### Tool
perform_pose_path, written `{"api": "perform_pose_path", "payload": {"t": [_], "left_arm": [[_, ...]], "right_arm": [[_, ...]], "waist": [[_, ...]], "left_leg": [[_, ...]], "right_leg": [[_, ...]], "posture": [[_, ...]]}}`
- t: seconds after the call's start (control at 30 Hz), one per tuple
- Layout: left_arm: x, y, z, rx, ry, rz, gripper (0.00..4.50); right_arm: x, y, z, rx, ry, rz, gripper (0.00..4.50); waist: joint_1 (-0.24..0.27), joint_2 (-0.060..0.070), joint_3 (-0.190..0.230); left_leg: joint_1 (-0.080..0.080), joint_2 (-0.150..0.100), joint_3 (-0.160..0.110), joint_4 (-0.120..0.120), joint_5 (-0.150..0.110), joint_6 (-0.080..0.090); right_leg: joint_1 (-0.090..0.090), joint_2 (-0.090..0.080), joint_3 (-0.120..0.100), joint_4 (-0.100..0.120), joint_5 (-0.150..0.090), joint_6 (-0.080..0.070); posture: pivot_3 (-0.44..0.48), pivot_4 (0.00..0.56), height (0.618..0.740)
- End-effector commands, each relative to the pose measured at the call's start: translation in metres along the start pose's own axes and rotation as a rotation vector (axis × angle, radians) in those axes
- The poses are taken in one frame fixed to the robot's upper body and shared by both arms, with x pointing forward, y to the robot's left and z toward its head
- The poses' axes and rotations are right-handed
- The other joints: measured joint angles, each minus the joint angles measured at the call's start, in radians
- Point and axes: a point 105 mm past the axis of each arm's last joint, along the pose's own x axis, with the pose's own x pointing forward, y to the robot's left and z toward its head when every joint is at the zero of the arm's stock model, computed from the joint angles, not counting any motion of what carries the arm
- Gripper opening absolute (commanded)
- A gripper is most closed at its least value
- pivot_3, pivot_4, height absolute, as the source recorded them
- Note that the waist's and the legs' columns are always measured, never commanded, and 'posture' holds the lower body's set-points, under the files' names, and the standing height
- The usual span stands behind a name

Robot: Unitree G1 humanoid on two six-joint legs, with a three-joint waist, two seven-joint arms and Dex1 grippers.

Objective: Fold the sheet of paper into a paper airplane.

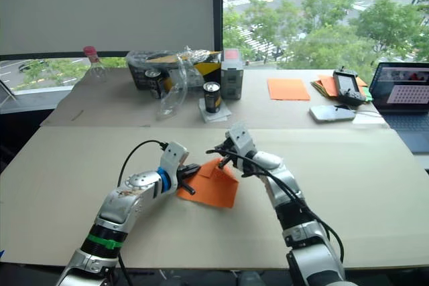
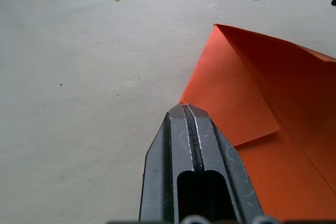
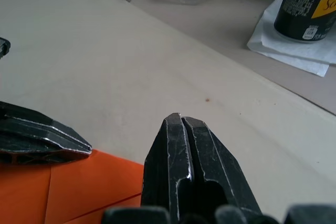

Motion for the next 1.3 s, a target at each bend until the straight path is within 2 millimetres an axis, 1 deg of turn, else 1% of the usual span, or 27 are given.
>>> {"api": "perform_pose_path", "payload": {"t": [0.03,0.27,0.5,0.7,0.77,0.83,0.9,0.97,1.1,1.3], "left_arm": [[0.001,-0.001,-0.010,-0.006,0.035,0.001,0.03],[0.002,-0.002,-0.010,-0.004,0.033,-0.003,0.03],[0.004,-0.006,-0.004,-0.012,0.002,-0.020,0.03],[0.008,-0.018,0.001,-0.034,-0.026,-0.085,0.03],[0.008,-0.029,0.003,-0.035,-0.039,-0.145,0.03],[0.007,-0.038,0.004,-0.011,-0.042,-0.196,0.03],[0.007,-0.040,0.000,0.024,-0.022,-0.194,0.03],[0.009,-0.036,-0.002,0.019,-0.015,-0.173,0.03],[0.011,-0.028,-0.001,0.011,-0.019,-0.141,0.03],[0.013,-0.030,-0.003,0.016,-0.015,-0.158,0.03]], "right_arm": [[-0.001,0.005,0.005,-0.014,-0.004,0.008,0.00],[0.003,0.014,-0.014,0.019,0.035,0.017,0.00],[0.006,0.023,-0.022,0.072,0.031,0.020,0.00],[0.003,0.023,-0.027,0.077,0.059,0.006,0.00],[0.002,0.022,-0.030,0.074,0.076,0.000,0.00],[0.001,0.023,-0.032,0.079,0.085,-0.005,0.00],[0.001,0.023,-0.032,0.082,0.088,-0.008,0.00],[0.001,0.023,-0.031,0.085,0.082,-0.015,0.00],[-0.003,0.014,-0.019,0.103,0.038,-0.056,0.00],[-0.012,-0.003,0.008,0.175,-0.064,-0.131,0.00]], "waist": [[0.000,0.000,0.000],[0.000,0.000,0.000],[0.000,0.000,0.000],[0.001,0.000,0.000],[0.001,0.000,0.000],[0.001,0.000,0.000],[0.001,0.000,0.000],[0.001,0.000,0.000],[0.002,0.000,0.000],[0.002,0.000,0.000]], "left_leg": [[0.000,0.000,0.000,0.000,0.000,0.000],[0.000,0.000,0.000,0.000,0.000,0.000],[0.001,0.000,0.000,0.000,0.000,0.000],[0.001,0.000,0.000,0.000,0.000,0.000],[0.001,0.000,0.000,0.000,0.000,0.000],[0.001,0.000,0.000,0.000,0.000,0.000],[0.000,0.000,0.000,0.000,0.000,0.000],[0.001,0.000,0.000,0.000,0.000,0.000],[0.001,0.000,0.000,0.000,0.000,0.000],[0.000,0.000,0.000,0.000,0.000,0.000]], "right_leg": [[0.000,0.000,0.000,0.000,0.000,0.000],[0.000,0.000,0.000,0.000,0.000,0.000],[0.001,0.000,0.000,0.000,0.000,0.000],[0.001,0.000,0.000,0.000,0.000,0.000],[0.001,0.000,0.000,0.000,0.000,0.000],[0.001,0.000,0.000,0.000,0.000,0.000],[0.001,0.000,0.000,-0.001,0.000,0.000],[0.001,0.000,0.000,0.000,0.000,0.000],[0.001,0.000,0.000,0.000,0.000,0.000],[0.001,0.000,0.000,0.000,0.000,0.000]], "posture": [[0.000,0.150,0.730],[0.000,0.150,0.730],[0.000,0.150,0.730],[0.000,0.150,0.730],[0.000,0.150,0.730],[0.000,0.150,0.730],[0.000,0.150,0.730],[0.000,0.150,0.730],[0.000,0.150,0.730],[0.000,0.150,0.730]]}}
